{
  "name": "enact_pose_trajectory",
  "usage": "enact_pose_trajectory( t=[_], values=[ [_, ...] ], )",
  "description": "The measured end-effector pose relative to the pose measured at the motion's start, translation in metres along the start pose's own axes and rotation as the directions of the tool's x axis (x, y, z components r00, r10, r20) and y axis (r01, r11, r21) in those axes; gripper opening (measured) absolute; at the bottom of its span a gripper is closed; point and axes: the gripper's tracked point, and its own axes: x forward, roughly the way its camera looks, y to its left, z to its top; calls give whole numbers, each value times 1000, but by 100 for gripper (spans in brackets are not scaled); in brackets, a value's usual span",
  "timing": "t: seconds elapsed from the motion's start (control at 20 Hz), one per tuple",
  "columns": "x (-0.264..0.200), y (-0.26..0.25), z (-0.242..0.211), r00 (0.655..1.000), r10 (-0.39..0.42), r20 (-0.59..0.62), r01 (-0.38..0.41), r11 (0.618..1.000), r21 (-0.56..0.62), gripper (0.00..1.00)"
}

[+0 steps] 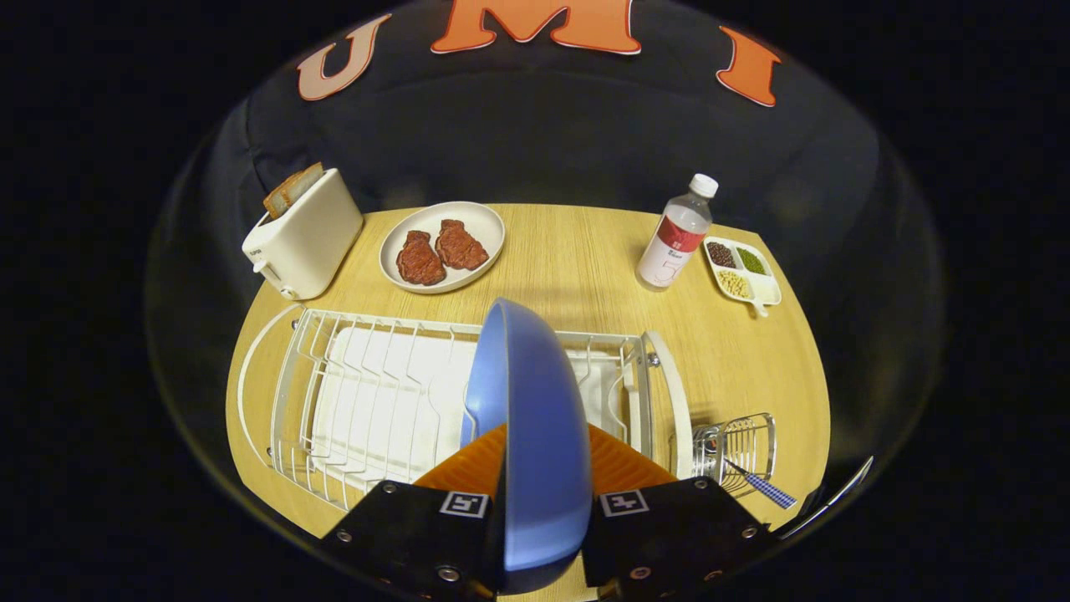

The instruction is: Take the plate from the dish rack, then take the spoon from the basket and place it into the plate.

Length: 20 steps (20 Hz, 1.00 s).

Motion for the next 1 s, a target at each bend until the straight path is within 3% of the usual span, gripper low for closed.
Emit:
enact_pose_trajectory(
  t=[0.1, 0.25, 0.45, 1.0],
  values=[
    [-7, -9, 7, 999, -34, 19, 35, 999, -10, 33],
    [-26, 0, 13, 999, 28, 41, -28, 1000, 2, 31],
    [-57, -15, 4, 995, 51, 90, -48, 998, -34, 31],
    [-105, -43, -94, 980, 154, 125, -149, 987, -53, 31]
  ],
)
